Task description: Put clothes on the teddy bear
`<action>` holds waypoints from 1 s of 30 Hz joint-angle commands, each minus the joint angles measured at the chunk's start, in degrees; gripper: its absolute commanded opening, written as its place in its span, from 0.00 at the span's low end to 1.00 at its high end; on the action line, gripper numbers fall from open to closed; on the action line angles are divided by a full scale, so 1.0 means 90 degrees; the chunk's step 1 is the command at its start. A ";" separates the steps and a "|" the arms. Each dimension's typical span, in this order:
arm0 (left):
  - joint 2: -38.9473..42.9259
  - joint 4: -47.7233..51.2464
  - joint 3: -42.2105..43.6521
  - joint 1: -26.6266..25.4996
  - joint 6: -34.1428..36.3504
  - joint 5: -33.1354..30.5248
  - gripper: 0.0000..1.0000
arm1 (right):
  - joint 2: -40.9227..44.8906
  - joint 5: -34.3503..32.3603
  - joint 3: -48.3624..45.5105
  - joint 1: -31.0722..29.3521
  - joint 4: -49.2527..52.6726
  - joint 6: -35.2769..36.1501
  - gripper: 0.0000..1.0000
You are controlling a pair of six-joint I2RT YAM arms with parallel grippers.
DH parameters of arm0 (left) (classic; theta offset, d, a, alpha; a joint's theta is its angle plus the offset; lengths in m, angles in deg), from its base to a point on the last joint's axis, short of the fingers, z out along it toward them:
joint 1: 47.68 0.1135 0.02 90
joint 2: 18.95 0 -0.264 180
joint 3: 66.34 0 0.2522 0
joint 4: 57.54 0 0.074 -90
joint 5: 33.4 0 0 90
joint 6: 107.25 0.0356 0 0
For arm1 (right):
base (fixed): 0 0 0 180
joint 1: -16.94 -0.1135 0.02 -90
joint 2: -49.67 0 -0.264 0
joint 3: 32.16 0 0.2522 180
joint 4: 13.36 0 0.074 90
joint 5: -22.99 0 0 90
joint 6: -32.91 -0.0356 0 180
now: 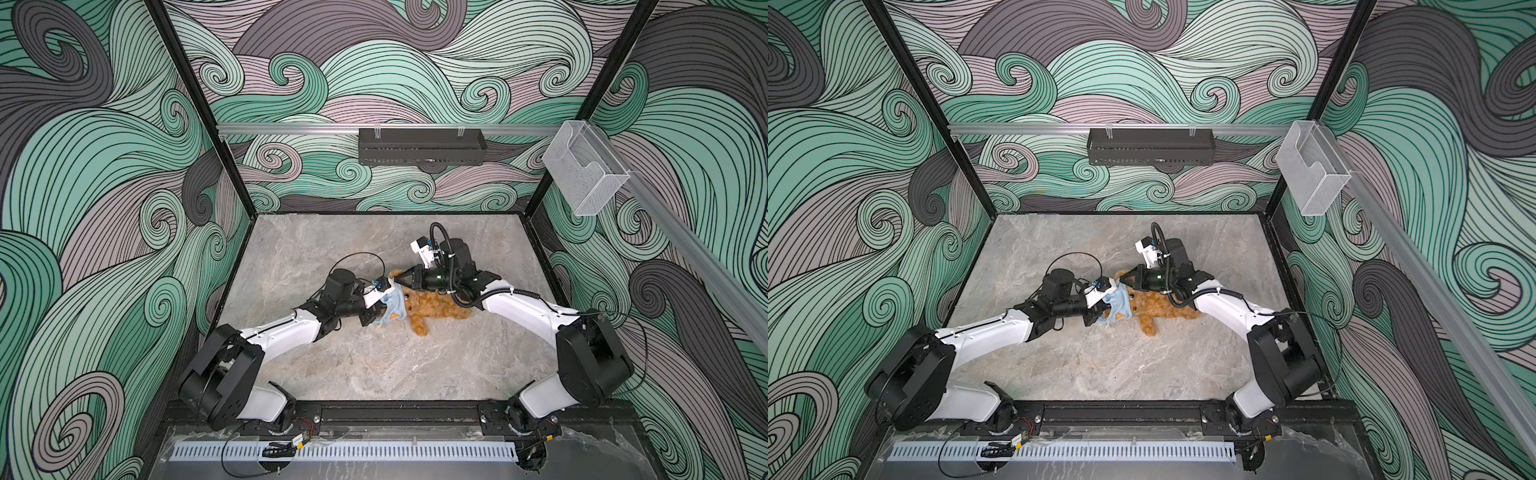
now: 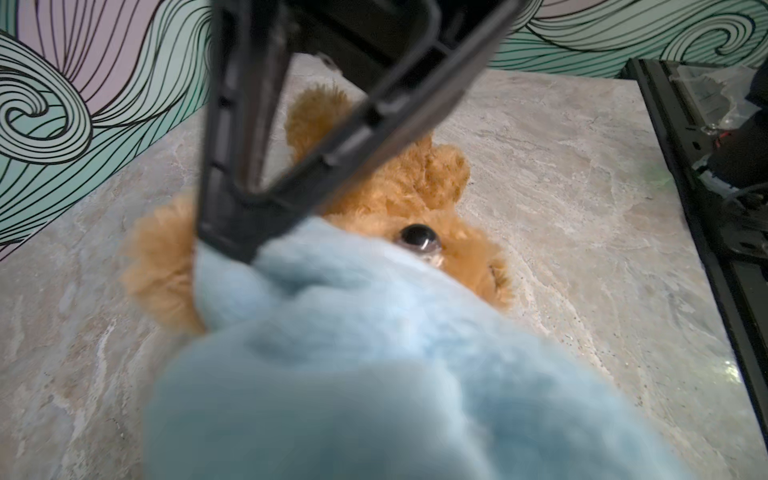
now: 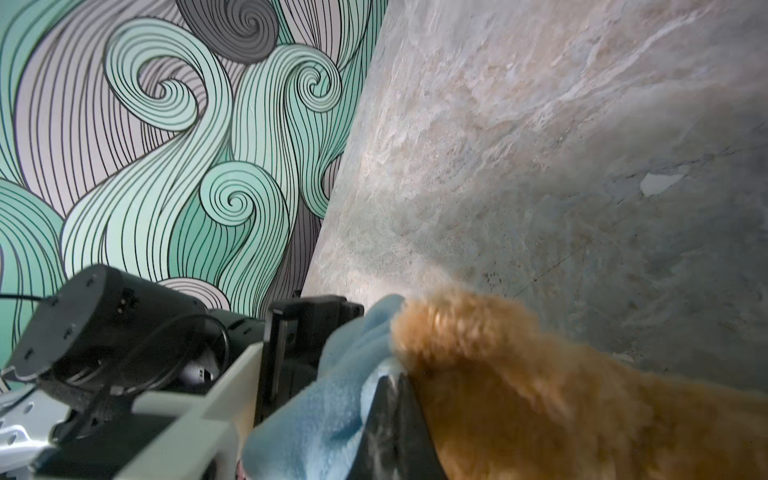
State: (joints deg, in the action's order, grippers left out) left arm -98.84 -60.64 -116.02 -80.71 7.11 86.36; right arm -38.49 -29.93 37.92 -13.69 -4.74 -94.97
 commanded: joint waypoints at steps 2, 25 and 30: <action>0.0102 0.0513 -0.0044 -0.0203 0.0468 0.0011 0.00 | 0.0186 -0.0395 0.0037 0.0161 -0.0693 -0.0324 0.00; 0.1174 -0.1172 0.1148 -0.0270 -0.1090 -0.1411 0.00 | -0.0003 -0.0972 -0.0861 0.1164 0.0238 0.0064 0.00; 0.1456 -0.1107 0.1246 -0.0256 -0.1612 -0.2186 0.00 | 0.0136 -0.1195 -0.1164 0.1327 0.0709 0.0592 0.00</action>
State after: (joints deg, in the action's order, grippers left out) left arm -88.77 -70.70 -105.48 -83.49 -2.97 72.61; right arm -37.98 -30.61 29.22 -5.40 -3.02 -93.66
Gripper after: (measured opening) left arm 0.057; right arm 0.047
